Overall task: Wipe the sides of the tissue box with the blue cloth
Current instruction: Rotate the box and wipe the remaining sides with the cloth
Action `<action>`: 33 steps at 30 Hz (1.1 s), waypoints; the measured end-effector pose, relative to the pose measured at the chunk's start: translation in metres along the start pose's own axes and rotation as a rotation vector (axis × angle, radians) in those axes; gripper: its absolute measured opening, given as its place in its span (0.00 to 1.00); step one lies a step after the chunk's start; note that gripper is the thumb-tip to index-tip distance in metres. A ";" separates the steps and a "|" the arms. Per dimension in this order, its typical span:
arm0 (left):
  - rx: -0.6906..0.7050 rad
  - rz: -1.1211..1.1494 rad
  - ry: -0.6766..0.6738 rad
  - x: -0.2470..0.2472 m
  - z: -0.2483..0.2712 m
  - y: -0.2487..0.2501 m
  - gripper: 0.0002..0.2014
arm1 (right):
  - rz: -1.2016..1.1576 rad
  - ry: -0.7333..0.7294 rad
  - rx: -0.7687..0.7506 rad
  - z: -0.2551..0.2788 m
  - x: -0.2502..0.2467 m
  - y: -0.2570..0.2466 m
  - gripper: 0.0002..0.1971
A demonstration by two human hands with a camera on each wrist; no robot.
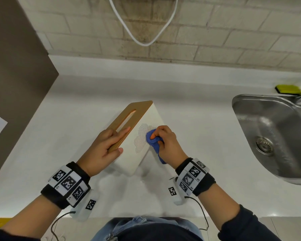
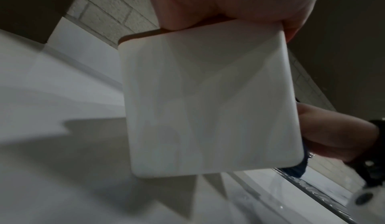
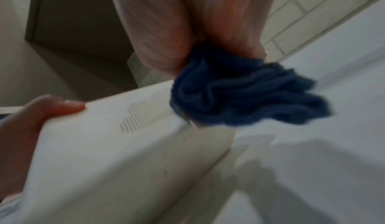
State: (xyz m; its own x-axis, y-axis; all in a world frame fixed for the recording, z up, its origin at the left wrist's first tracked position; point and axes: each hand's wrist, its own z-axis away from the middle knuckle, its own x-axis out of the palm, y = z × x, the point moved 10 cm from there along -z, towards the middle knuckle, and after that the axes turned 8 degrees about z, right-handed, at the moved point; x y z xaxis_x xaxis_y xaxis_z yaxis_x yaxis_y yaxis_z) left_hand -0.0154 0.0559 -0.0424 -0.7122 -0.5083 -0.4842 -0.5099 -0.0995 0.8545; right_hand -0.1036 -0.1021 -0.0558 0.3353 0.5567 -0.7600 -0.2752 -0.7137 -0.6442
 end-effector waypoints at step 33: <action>-0.054 0.089 0.107 -0.018 0.004 -0.015 0.29 | -0.144 0.064 -0.396 0.027 0.034 -0.060 0.12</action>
State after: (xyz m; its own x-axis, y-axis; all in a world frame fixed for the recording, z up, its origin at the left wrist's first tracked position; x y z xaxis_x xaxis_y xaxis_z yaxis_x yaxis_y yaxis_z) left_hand 0.0033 0.0700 -0.0476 -0.6965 -0.6053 -0.3854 -0.4179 -0.0944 0.9036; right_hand -0.1000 -0.0288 -0.0448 0.4036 0.6440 -0.6499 0.1414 -0.7457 -0.6511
